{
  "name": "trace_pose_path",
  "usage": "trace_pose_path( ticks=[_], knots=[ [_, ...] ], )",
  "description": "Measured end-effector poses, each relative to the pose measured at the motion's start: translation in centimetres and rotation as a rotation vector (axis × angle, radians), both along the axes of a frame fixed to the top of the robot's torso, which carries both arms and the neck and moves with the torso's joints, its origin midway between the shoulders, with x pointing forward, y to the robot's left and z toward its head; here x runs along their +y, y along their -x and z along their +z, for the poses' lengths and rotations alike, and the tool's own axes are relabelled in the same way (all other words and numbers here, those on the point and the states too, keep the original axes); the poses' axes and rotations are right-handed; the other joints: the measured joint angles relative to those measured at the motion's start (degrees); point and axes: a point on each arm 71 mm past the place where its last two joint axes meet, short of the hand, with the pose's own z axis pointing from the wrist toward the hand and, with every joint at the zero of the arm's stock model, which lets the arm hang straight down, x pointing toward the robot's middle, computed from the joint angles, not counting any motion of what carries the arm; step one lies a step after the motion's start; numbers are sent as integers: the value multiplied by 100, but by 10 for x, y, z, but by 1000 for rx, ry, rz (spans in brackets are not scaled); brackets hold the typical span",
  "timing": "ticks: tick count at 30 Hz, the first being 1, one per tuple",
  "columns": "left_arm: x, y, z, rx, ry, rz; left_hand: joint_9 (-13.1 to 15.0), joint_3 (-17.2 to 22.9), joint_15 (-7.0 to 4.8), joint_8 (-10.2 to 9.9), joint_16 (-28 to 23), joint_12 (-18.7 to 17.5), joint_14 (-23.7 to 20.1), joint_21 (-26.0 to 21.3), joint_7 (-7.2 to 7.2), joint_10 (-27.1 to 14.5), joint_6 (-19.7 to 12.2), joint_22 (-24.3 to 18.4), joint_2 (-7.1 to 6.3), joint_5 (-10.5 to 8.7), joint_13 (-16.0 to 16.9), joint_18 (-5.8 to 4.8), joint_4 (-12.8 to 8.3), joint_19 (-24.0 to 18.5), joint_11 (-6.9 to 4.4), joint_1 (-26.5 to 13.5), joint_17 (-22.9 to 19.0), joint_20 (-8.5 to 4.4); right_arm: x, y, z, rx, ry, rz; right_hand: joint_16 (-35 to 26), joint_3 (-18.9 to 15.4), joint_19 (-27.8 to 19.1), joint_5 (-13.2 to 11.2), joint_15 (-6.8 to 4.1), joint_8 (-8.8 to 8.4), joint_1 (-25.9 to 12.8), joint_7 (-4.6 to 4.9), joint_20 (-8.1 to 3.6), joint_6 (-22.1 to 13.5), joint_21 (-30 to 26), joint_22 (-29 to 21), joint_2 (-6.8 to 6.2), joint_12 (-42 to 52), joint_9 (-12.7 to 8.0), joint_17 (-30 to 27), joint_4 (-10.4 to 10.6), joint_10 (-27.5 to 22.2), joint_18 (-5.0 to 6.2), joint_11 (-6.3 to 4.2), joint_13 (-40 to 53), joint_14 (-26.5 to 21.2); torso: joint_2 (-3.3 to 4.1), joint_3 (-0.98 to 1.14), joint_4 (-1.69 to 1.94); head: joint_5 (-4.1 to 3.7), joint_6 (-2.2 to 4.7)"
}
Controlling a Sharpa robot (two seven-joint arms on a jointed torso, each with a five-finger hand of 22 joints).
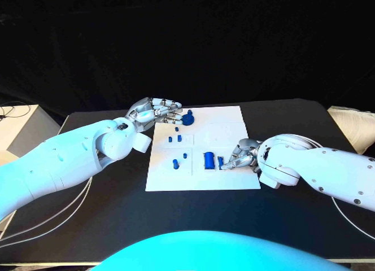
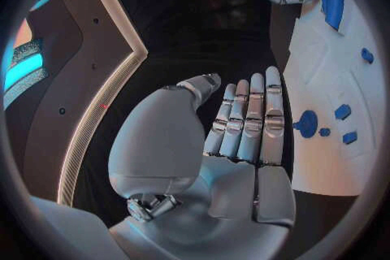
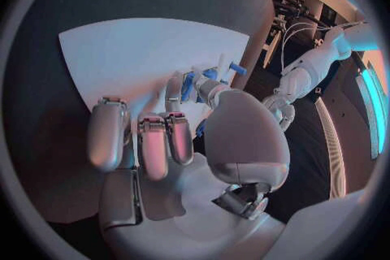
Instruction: Assemble the parts on the task board
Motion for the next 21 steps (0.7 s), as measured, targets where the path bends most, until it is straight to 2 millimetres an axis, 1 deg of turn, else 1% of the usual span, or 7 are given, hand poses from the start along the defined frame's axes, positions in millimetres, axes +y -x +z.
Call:
trace_pose_path(
  ticks=[2,8,11,13,16,21],
  knots=[
    [0,0,0,0,0,0,0,0,0,0,0,0,0,0,0,0,0,0,0,0,0,0,0,0,0,0,0,0,0,-1,-1,-1,2,-3,0,0,0,0,-18,0,-9,0,0,0,0,0,9,0,6,0,0,0,0,0,0,18,2,-1,0,0,0],
    [0,0,0,0,0,0,0,0,0,0,0,0,0,0,0,0,0,0,0,0,0,0,0,0,0,0,0,0,1,-4,-3,-4,9,-8,0,15,0,15,-18,24,-13,0,0,0,0,0,33,0,18,0,15,0,0,0,0,18,3,-3,0,12,0],
    [0,0,0,0,-1,0,0,0,0,0,0,0,0,0,0,0,0,0,0,0,0,0,0,0,0,0,0,0,2,-5,-5,-5,14,-8,0,15,0,55,-17,49,54,0,-2,0,0,-1,100,0,34,0,15,0,0,0,0,18,3,-3,0,15,0],
    [0,0,0,0,-1,0,0,0,0,0,0,0,0,0,0,0,0,0,0,0,0,0,0,0,0,0,0,0,1,-5,-6,-7,19,-9,0,15,0,55,-17,66,53,0,-42,0,0,-1,99,0,34,0,15,0,0,0,0,18,3,-3,-1,16,0],
    [0,0,0,0,-1,0,0,0,15,0,0,0,-15,0,0,0,0,-4,0,0,0,0,0,0,0,0,4,0,1,-6,-7,-12,24,-10,0,15,0,89,-17,66,53,0,-42,0,0,-1,99,0,44,0,15,20,0,-20,-1,18,0,-6,-2,18,0],
    [0,0,0,0,-1,0,0,0,21,0,0,0,-21,0,0,0,0,-14,0,0,0,0,0,0,0,0,14,0,1,-6,-7,-16,28,-6,0,15,0,89,-17,66,53,0,-42,-1,0,4,99,0,44,0,15,20,0,-20,-1,18,-4,-8,-2,23,0]
  ],
)
